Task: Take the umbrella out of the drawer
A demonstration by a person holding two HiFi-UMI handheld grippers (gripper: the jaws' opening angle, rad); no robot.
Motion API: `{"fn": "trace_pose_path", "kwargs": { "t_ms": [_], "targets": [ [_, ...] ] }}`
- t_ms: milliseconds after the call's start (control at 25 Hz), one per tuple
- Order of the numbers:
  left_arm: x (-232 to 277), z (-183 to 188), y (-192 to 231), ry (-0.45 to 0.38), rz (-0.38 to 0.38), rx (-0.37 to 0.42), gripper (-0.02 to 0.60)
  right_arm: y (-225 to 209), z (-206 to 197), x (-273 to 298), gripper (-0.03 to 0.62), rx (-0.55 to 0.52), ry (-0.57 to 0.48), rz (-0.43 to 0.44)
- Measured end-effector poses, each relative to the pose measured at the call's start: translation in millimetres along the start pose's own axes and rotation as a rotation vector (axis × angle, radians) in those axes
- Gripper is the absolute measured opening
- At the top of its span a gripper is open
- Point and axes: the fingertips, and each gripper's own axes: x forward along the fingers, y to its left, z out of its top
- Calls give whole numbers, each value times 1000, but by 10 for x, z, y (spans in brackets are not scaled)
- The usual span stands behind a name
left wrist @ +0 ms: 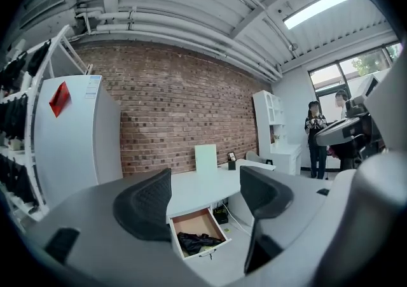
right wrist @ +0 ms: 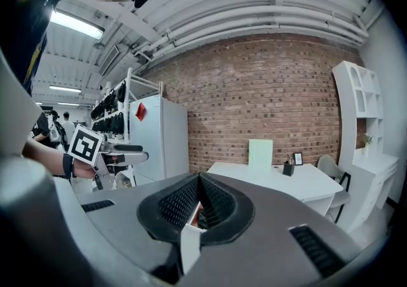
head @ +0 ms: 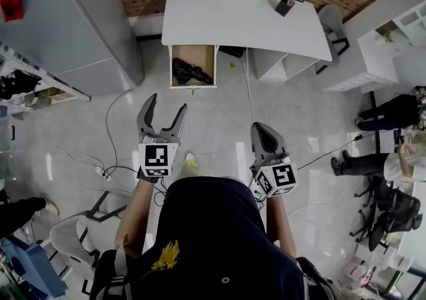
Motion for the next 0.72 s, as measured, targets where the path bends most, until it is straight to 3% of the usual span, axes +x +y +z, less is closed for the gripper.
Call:
{"fn": "trace_pose_path", "kwargs": {
  "t_ms": [480,720],
  "targets": [
    [202,-170,243,-3,-18,-61,347,92,5,420,28,-41,78,7],
    [385,-213,303,25,-28,-40,347,52,0,623,27,-26,83,18]
  ]
}}
